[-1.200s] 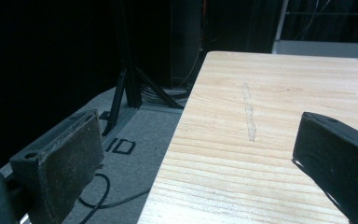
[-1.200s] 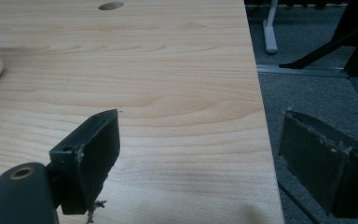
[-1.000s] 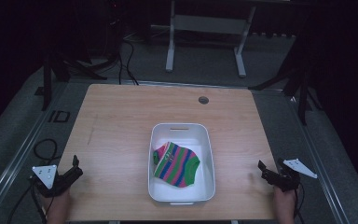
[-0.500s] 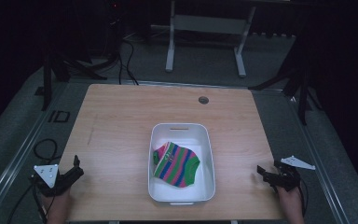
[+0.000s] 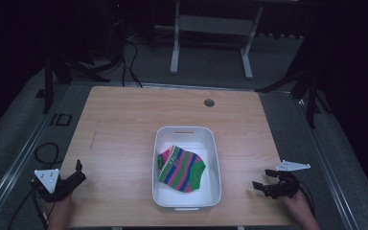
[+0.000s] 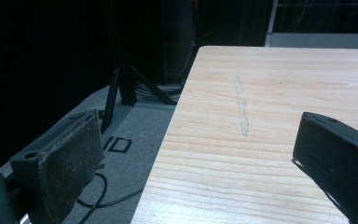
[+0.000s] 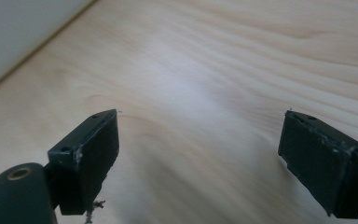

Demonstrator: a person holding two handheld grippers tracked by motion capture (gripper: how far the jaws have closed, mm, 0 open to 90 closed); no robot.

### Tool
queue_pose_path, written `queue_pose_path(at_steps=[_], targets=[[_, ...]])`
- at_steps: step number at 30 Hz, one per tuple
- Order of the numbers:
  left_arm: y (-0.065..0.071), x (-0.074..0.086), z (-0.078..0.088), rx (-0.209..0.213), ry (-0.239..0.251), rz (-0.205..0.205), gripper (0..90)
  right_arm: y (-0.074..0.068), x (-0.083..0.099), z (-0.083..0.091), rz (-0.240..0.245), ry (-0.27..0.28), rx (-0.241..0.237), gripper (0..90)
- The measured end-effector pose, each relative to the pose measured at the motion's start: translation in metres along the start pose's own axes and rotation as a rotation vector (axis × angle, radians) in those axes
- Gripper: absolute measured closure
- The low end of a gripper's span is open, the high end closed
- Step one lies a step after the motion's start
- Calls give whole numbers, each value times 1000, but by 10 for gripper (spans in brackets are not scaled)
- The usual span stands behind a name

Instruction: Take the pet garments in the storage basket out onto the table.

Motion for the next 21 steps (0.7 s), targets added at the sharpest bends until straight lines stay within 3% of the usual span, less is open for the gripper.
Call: queue_pose_path(at_steps=[2, 6, 12, 21], targets=[[1, 0, 0, 4, -1, -5, 20, -6, -3, -4, 24, -23, -58, 123], [-1, 0, -1, 10, -7, 8, 20, -20, -10, -7, 106, -43, -110, 123], [1, 0, -1, 10, -7, -8, 20, -36, -26, -5, 193, -48, -127, 126], [2, 0, -1, 7, -7, -16, 20, -68, -63, 11, 333, -25, -226, 133]])
Point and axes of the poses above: each handheld gripper's, and its own axes: z roughly backward along the jaws, x roughly out of its underside, y roughly to its right, the point moved 3 cm from there along -z, roughly forward along the jaws, and after that the axes turned 1 degree about -z, right-handed, at the moved point
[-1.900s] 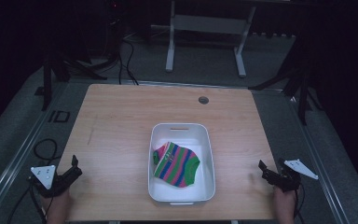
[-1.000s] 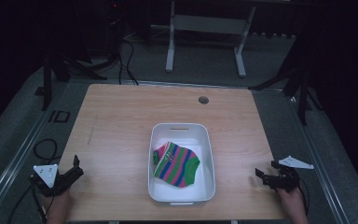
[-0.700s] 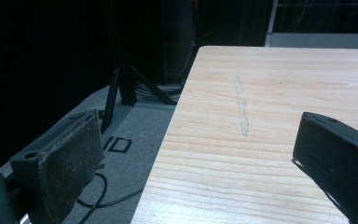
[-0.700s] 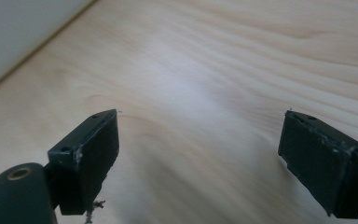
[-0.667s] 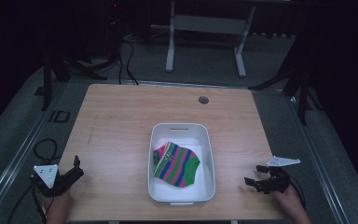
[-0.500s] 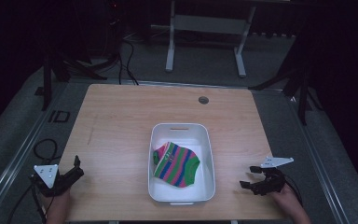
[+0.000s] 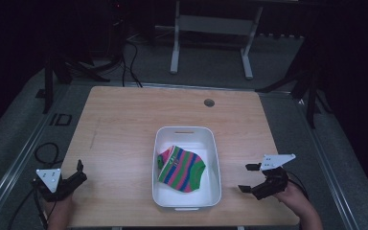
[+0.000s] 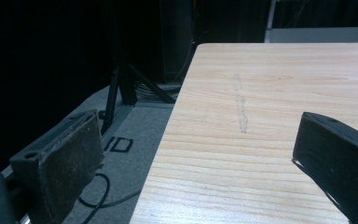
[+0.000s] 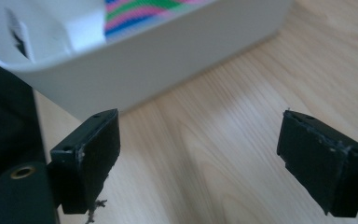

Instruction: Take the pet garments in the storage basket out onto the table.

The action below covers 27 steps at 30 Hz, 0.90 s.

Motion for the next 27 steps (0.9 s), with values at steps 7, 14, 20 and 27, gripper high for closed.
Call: queue_pose_path(at_steps=[7, 14, 20, 27], targets=[[0, 0, 0, -5, 1, -5, 20, -14, -36, -2, 49, -19, -51, 128], [0, 0, 0, -1, 3, -2, 20, -27, -69, -18, 103, -38, -73, 132], [0, 0, 1, 0, 7, 0, 20, -35, -93, -37, 153, -71, -92, 133], [1, 0, 2, 0, 12, -11, 20, -41, -112, -69, 201, -142, -112, 133]])
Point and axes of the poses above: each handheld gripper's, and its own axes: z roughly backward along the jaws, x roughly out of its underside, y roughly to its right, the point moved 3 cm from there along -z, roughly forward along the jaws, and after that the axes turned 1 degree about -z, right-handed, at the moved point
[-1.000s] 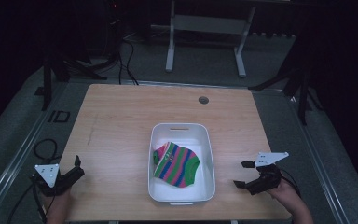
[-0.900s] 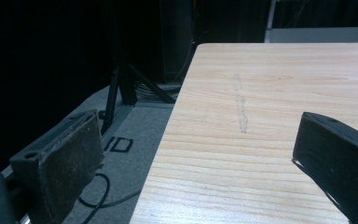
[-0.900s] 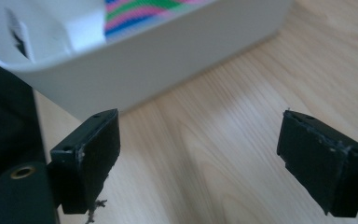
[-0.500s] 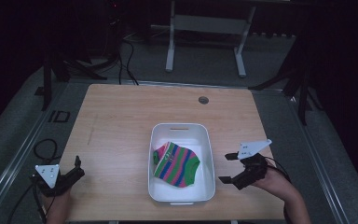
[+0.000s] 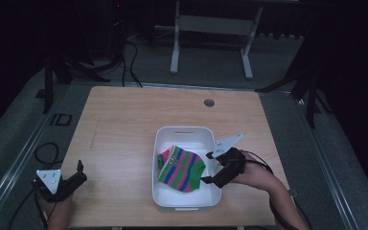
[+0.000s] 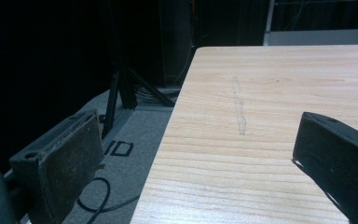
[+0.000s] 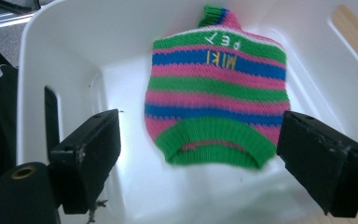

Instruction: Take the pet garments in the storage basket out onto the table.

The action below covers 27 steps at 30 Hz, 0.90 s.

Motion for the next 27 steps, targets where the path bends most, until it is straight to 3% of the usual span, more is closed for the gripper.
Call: queue_pose_path(at_steps=[15, 22, 27], targets=[[0, 0, 1, 15, 14, 6, 20, 9, -52, -61, 26, -81, -33, 133], [0, 0, 1, 14, 15, 5, 20, 15, -61, -88, 24, -136, -33, 133], [0, 0, 1, 23, 15, 6, 20, 20, -62, -113, -4, -202, -38, 133]])
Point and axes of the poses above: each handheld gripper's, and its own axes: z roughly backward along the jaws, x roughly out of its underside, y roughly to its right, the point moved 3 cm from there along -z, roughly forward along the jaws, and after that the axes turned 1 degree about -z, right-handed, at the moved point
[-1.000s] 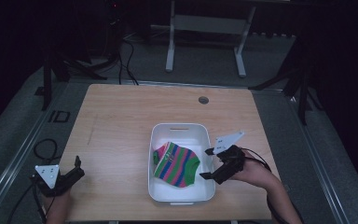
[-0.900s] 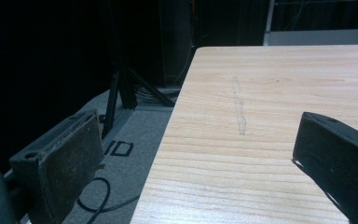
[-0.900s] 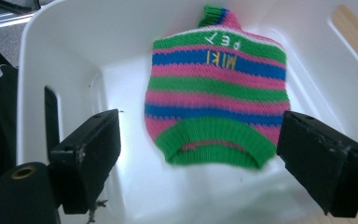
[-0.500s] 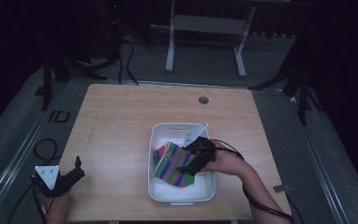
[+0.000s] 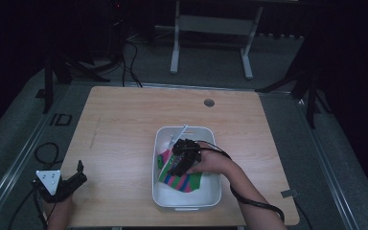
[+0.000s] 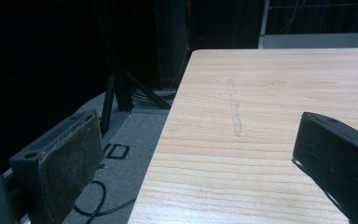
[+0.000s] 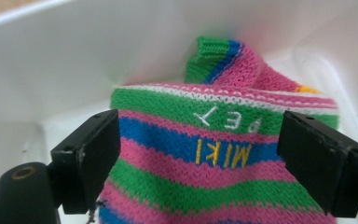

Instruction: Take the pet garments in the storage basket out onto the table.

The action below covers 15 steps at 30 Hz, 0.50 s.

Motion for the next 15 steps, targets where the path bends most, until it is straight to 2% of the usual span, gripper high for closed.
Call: queue_pose_path(at_steps=[7, 12, 14, 15], targets=[[0, 0, 0, 1, 0, 2, 20, 1, 0, -22, -18, -64, 7, 131], [0, 0, 0, 4, 1, 0, 20, -1, 2, -36, -5, -146, 36, 174], [0, 0, 0, 2, 1, -1, 20, -3, 2, -39, 16, -160, 68, 239], [0, 0, 0, 2, 1, -1, 20, -4, 1, -39, 22, -155, 73, 332]])
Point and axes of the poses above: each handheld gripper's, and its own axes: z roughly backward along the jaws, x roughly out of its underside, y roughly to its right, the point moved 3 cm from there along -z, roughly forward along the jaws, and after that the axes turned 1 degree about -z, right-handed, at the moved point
